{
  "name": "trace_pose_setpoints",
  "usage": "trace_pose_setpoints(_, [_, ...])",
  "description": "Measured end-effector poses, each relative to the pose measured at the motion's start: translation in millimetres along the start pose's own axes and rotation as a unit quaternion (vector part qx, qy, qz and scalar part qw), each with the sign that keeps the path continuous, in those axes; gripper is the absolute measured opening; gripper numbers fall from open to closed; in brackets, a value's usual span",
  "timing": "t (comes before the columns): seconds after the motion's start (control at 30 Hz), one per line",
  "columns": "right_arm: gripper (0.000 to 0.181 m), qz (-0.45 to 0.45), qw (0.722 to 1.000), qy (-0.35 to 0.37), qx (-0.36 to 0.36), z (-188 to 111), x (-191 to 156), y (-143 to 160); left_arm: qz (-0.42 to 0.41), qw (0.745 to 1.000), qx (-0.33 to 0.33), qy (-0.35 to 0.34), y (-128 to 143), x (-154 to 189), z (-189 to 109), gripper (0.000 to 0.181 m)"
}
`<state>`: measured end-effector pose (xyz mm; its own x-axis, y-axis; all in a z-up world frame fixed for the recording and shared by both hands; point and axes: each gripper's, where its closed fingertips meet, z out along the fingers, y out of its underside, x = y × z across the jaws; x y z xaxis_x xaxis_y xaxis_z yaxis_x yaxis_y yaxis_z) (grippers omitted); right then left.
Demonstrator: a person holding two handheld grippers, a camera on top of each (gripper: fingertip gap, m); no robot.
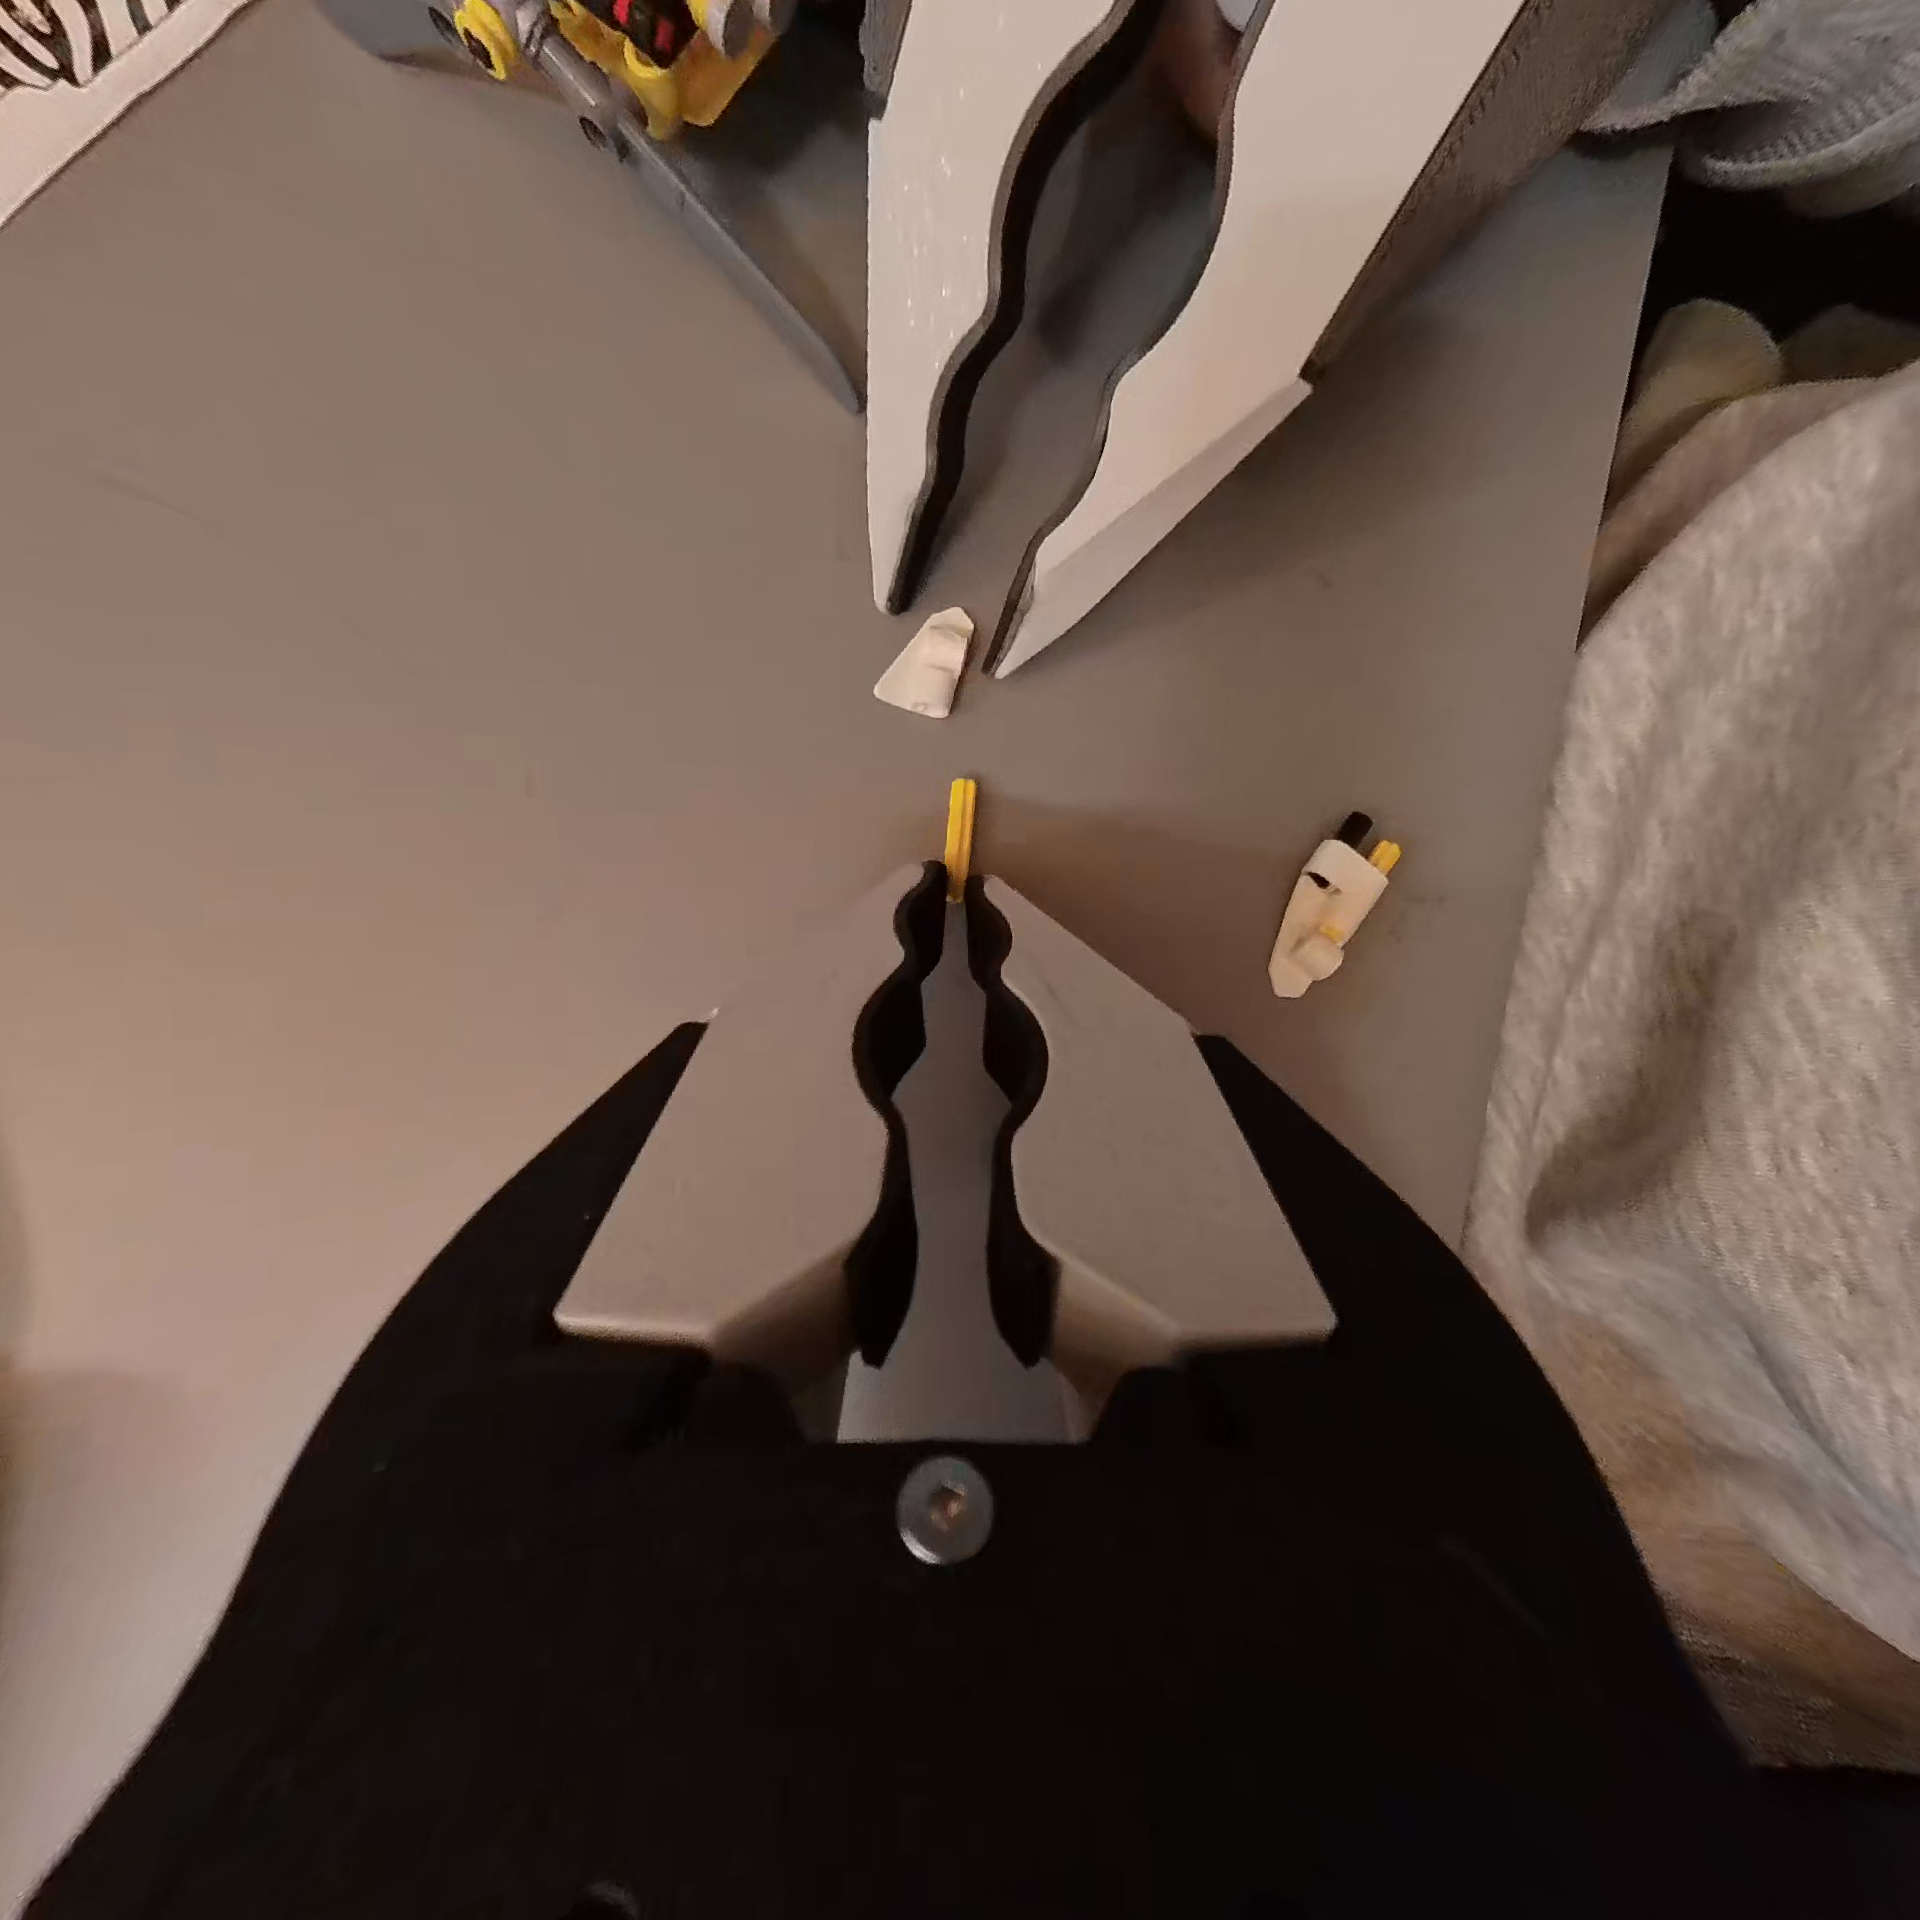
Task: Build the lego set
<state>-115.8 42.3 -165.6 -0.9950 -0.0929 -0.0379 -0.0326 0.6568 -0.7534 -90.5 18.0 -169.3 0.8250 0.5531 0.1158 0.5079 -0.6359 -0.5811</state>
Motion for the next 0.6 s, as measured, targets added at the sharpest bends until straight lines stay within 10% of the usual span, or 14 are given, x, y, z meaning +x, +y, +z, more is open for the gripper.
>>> trace_pose_setpoints(0.6, [0.008, -0.05, 0.999, -0.018, -0.002, 4.0, -7.1, -3.2, 0.011, 1.0, -0.01, 0.017, -5.7, -1.7, 3.6, 0.002])
